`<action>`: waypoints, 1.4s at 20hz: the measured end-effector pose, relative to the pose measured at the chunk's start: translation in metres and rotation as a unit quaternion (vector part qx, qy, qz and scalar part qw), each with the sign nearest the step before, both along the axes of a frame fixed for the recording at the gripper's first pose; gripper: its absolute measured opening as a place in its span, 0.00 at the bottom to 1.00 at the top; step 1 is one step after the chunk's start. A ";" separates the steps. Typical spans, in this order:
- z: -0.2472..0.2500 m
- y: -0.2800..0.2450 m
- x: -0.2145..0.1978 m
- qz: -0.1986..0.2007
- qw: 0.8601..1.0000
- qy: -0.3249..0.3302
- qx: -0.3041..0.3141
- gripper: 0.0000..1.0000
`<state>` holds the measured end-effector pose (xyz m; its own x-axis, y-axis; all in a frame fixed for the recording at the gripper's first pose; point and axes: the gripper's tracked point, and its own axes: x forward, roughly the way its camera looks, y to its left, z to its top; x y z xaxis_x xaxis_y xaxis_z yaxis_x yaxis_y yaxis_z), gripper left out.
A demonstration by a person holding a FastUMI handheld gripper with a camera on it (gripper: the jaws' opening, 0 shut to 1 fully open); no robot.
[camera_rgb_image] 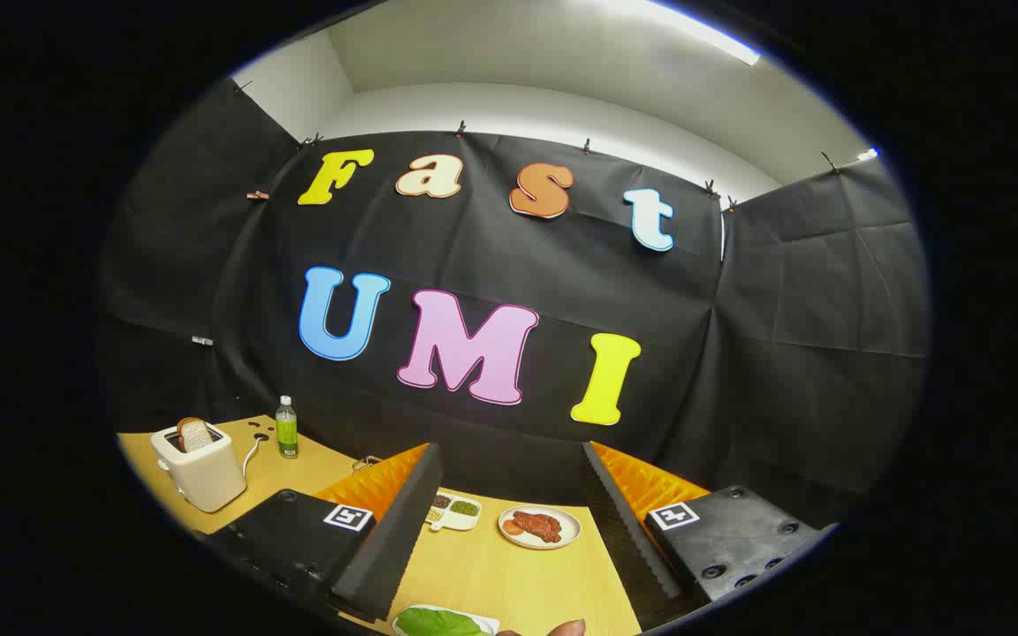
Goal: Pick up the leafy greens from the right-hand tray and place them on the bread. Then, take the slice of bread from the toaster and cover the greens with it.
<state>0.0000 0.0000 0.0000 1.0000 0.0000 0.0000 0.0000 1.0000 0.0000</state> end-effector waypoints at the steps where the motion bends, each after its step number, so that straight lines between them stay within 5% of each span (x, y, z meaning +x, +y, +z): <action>1: 0.000 0.000 0.000 -0.001 1.000 -0.001 0.001 0.97; 20: -0.002 0.002 -0.001 0.012 1.000 0.012 -0.003 0.97; 24: -0.019 0.025 -0.001 0.075 0.996 0.048 0.018 0.97; 28: -0.086 0.042 -0.011 0.146 0.977 0.157 0.003 0.97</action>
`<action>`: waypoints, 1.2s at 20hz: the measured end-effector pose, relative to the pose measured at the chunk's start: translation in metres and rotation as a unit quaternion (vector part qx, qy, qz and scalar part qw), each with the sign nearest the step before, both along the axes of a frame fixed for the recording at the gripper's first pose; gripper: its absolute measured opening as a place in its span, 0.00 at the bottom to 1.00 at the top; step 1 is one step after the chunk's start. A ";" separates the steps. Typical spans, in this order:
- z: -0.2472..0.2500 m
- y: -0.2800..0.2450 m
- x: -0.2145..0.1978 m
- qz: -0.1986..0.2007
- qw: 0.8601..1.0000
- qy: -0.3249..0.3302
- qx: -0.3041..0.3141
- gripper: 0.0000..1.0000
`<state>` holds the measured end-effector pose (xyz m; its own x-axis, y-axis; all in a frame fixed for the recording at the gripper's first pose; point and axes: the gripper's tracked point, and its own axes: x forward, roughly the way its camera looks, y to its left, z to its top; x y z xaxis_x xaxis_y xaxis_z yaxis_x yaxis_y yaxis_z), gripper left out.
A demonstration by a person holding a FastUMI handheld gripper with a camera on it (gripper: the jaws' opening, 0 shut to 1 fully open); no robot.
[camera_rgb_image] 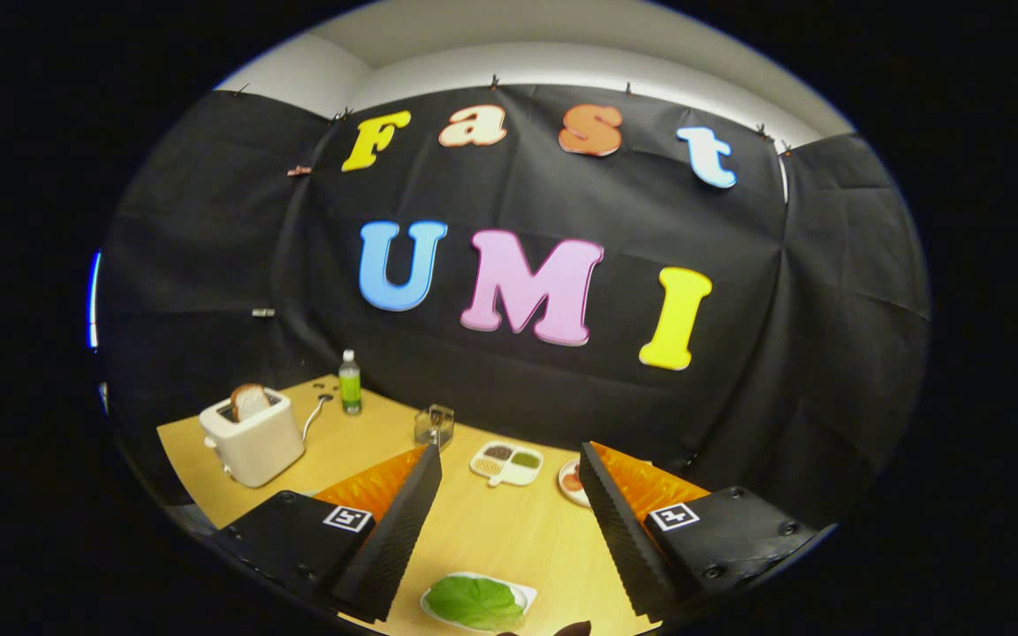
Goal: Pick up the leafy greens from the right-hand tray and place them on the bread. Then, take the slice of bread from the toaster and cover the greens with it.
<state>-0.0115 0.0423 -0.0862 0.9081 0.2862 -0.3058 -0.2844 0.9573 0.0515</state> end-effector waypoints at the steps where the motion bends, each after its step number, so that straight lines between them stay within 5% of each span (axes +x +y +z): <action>1: -0.027 0.004 -0.007 0.026 0.999 0.033 -0.021 0.98; 10: -0.207 0.026 -0.061 0.152 0.958 0.216 -0.115 0.96; 19: -0.296 0.035 -0.069 0.181 0.923 0.316 -0.123 0.89; 24: -0.321 0.038 -0.077 0.187 0.907 0.359 -0.116 0.75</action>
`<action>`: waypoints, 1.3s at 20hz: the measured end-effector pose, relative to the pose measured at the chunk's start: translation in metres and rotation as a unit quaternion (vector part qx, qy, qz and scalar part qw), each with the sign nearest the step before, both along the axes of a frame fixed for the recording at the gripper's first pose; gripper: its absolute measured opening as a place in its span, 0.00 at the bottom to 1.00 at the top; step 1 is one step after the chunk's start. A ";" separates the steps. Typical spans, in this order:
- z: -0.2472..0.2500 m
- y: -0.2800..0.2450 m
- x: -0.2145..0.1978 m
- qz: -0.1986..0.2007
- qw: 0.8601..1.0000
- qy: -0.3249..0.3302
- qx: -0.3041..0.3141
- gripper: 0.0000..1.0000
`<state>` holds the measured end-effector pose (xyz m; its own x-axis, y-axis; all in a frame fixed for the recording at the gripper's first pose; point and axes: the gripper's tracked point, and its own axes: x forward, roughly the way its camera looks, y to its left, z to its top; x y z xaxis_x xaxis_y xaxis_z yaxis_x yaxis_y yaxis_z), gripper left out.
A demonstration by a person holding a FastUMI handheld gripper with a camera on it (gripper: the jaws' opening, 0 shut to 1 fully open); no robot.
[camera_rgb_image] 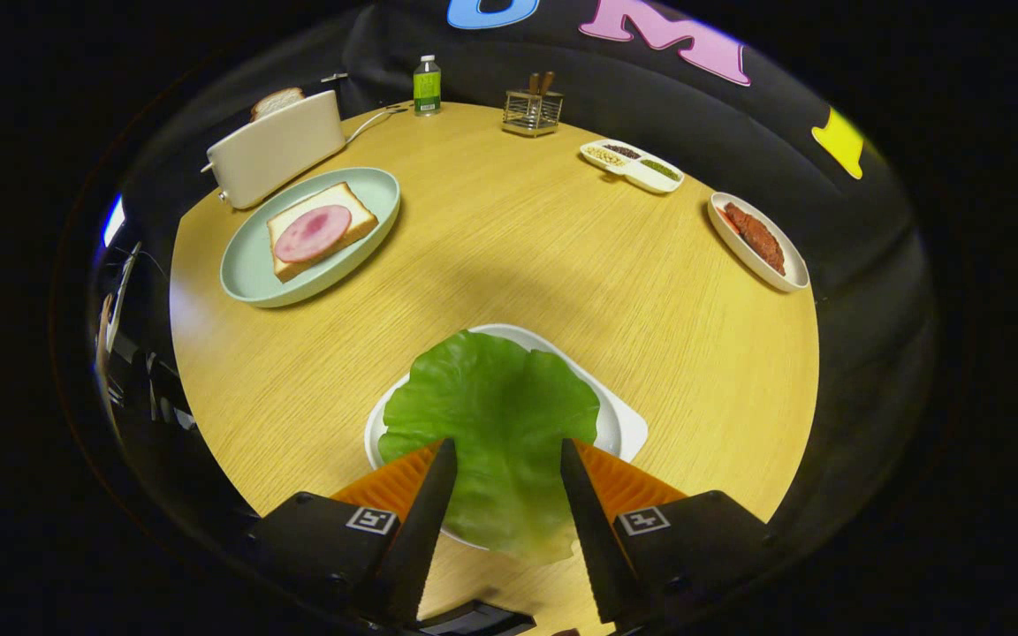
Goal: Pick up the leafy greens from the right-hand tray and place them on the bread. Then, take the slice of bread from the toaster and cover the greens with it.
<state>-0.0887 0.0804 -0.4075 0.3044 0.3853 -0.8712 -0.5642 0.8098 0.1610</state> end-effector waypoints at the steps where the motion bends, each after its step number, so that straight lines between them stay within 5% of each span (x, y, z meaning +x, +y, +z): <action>1: 0.001 0.003 0.002 -0.007 1.000 0.005 0.010 0.75; 6: -0.002 0.006 -0.001 -0.015 0.999 0.028 0.026 0.55; 8: -0.001 0.002 0.002 -0.019 0.999 0.021 0.027 0.32; 9: 0.000 0.001 0.003 -0.021 0.999 0.018 0.027 0.13; 18: 0.063 0.001 0.018 -0.042 0.996 -0.055 0.047 0.07; 26: 0.150 0.071 0.044 -0.022 0.986 -0.103 0.127 0.07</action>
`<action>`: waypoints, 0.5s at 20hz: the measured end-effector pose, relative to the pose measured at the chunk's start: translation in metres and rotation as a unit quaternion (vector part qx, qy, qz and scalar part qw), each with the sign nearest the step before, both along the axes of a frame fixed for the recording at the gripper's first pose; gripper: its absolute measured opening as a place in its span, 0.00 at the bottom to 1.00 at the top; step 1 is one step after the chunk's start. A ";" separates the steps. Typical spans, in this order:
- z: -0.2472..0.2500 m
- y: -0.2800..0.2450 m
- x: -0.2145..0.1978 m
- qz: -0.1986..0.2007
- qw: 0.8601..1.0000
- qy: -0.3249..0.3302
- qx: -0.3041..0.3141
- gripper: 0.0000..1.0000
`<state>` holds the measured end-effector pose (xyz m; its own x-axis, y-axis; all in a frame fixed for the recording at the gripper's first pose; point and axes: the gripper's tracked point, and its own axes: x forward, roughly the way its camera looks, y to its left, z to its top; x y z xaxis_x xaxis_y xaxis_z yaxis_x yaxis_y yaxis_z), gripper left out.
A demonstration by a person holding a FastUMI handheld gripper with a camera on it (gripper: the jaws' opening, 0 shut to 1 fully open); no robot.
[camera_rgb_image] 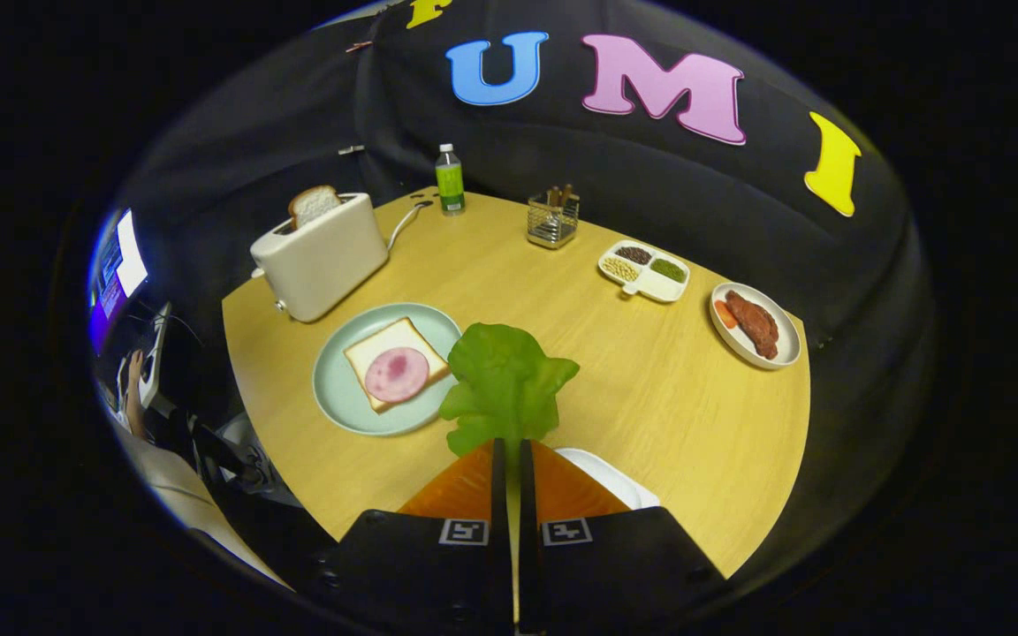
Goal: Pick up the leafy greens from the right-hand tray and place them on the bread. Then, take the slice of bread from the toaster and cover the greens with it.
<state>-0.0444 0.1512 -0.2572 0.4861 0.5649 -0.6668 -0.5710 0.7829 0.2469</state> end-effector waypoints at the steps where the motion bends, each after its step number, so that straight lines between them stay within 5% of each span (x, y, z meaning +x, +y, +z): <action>1: 0.007 0.011 0.003 0.008 1.000 -0.004 0.005 0.07; 10: 0.026 0.119 0.011 0.085 0.996 -0.004 0.017 0.08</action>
<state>-0.0332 0.2698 -0.2308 0.3865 0.6614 -0.6428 -0.6961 0.6664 0.2671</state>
